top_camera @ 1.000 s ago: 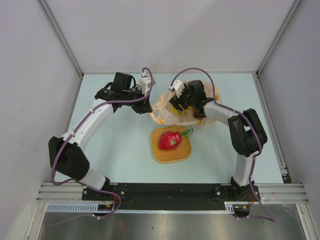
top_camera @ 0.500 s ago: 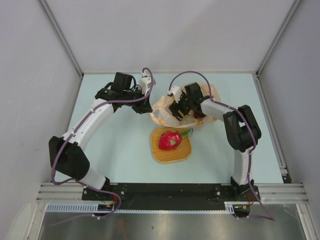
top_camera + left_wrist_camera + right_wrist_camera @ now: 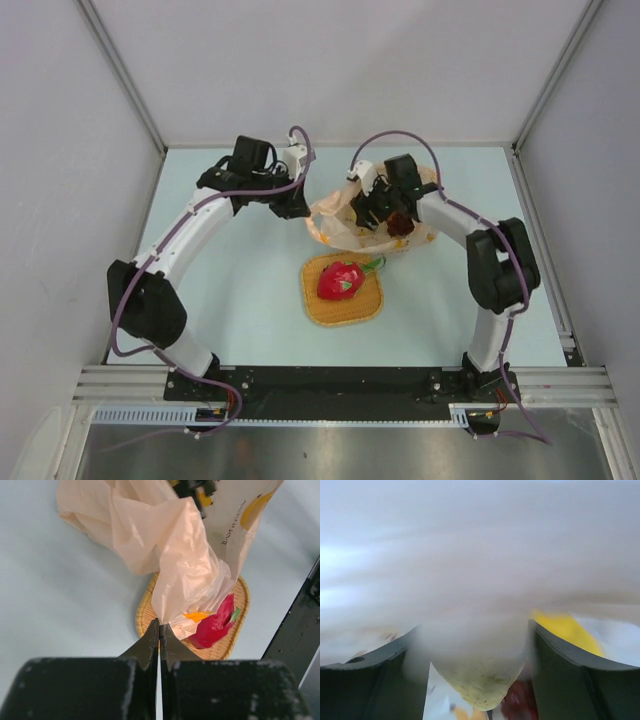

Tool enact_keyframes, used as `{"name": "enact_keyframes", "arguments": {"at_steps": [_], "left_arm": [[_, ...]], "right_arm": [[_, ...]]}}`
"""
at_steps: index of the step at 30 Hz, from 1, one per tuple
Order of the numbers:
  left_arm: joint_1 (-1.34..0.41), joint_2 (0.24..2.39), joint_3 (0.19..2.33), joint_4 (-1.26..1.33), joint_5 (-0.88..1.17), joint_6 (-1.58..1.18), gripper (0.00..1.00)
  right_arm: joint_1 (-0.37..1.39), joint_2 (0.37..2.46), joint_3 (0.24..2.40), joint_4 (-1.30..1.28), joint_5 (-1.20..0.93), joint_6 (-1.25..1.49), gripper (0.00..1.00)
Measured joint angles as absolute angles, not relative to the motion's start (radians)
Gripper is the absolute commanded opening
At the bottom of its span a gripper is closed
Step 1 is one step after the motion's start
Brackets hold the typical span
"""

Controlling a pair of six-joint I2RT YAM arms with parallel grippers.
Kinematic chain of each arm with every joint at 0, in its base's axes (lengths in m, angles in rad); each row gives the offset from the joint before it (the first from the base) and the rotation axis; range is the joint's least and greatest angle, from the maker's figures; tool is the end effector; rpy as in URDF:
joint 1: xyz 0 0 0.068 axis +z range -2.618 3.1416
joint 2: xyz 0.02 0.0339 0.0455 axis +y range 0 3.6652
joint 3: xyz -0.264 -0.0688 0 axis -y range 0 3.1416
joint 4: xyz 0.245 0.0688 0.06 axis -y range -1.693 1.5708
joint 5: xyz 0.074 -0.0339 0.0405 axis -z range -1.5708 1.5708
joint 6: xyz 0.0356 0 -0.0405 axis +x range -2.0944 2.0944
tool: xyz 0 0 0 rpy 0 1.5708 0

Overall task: Take the fake fruits out of the plastic bag
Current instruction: Take out the fake fruit from the plastic bag, then place the fake fruit on the plate.

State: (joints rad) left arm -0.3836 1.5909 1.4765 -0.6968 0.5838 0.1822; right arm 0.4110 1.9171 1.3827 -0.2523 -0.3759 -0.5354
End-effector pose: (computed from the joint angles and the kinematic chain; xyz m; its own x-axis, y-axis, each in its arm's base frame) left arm 0.3144 -0.1481 0.3339 -0.5409 0.3813 -0.7496 0.7751 0.5720 -0.2683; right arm 0.3859 0.1824 0.2128 -0.2474 -0.6255 -0.7400 -0.8552 0.5000 -0.1367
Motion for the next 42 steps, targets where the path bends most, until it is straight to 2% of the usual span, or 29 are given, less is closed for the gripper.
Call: {"name": "enact_keyframes", "arguments": {"at_steps": [8,12,20,27,34,35,38,39,42], "left_arm": [[-0.384,1.687,1.597,-0.683,0.588,0.181,0.0],[-0.384,1.699,1.612,-0.675,0.588,0.173,0.0],[-0.384,1.699,1.612,-0.652,0.598,0.139,0.0],[-0.384,1.684,1.581,-0.622,0.613,0.123,0.0],[-0.384,1.665,1.538,-0.609,0.634,0.105,0.0],[-0.384,1.662,1.533,-0.608,0.635,0.104,0.0],[-0.384,1.65,1.522,-0.607,0.636,0.104,0.0],[-0.384,1.646,1.518,-0.607,0.636,0.104,0.0],[-0.384,1.635,1.51,-0.606,0.636,0.104,0.0]], "right_arm": [[0.371,1.613,1.392,-0.381,-0.531,-0.539,0.41],[0.382,1.51,1.38,-0.475,-0.604,-0.603,0.42],[0.541,1.231,1.023,-0.601,-0.64,-0.985,0.42],[0.609,1.193,0.768,-0.592,-0.609,-1.233,0.45],[0.66,1.233,0.741,-0.476,-0.609,-1.341,0.46],[0.662,1.247,0.74,-0.463,-0.606,-1.349,0.48],[0.667,1.286,0.734,-0.43,-0.594,-1.383,0.64],[0.67,1.292,0.733,-0.426,-0.592,-1.39,0.99],[0.673,1.302,0.731,-0.413,-0.589,-1.42,1.0]]}}
